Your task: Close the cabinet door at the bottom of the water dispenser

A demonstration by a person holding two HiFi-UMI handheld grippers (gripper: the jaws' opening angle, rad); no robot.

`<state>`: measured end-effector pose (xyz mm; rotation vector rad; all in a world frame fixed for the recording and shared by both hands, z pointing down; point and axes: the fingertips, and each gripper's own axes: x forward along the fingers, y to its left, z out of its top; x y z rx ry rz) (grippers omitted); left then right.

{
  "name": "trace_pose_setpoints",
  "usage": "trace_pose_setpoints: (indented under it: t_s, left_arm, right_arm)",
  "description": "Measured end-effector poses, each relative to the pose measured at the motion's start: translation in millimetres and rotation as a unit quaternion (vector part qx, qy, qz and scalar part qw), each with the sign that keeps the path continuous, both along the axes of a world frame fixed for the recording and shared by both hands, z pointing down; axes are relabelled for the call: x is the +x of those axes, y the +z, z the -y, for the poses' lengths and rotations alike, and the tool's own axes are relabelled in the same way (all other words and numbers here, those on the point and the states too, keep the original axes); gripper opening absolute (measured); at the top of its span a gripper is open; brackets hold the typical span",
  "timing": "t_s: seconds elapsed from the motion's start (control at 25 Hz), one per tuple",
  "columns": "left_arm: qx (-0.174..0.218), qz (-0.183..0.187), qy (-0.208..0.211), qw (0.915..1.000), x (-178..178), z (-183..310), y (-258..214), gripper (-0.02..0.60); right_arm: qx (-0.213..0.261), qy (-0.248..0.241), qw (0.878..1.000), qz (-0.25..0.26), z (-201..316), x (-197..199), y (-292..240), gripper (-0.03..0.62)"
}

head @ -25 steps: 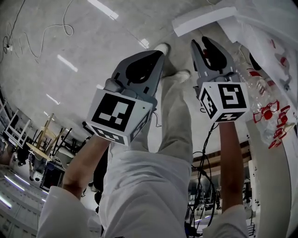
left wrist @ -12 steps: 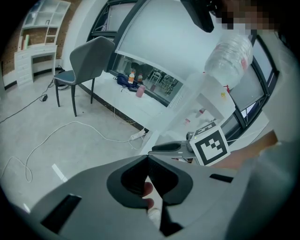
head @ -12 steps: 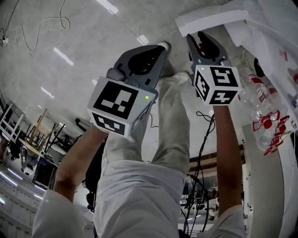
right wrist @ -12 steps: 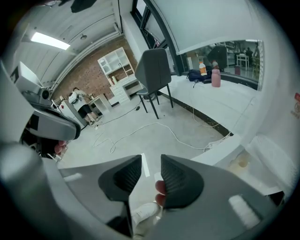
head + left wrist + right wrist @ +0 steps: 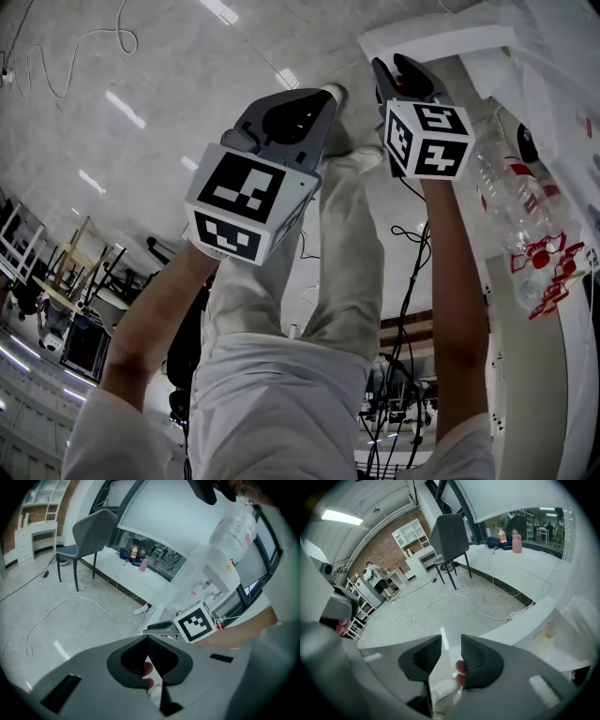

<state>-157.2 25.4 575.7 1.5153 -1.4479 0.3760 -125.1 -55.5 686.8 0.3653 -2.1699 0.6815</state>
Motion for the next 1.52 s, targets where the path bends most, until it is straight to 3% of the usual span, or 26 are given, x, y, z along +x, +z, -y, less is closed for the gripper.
trace_pose_setpoints:
  t_s: [0.36,0.76,1.52]
  left_arm:
    - [-0.003,0.001,-0.004,1.0,-0.8,-6.7,10.7,0.006]
    - [0.003,0.003,0.01,0.9999,3.6,-10.4,2.3,0.006]
    - [0.01,0.004,0.081,0.9967,67.6,9.2,-6.8,0.006]
  right_arm:
    - [-0.022,0.002,0.999,-0.032,-13.5,3.6,36.1,0.128]
    - [-0.022,-0.002,0.998,-0.06,-19.7,13.9,38.9,0.133]
    - [-0.055,0.094,0.99,-0.093,-26.1,123.9,42.0,0.133]
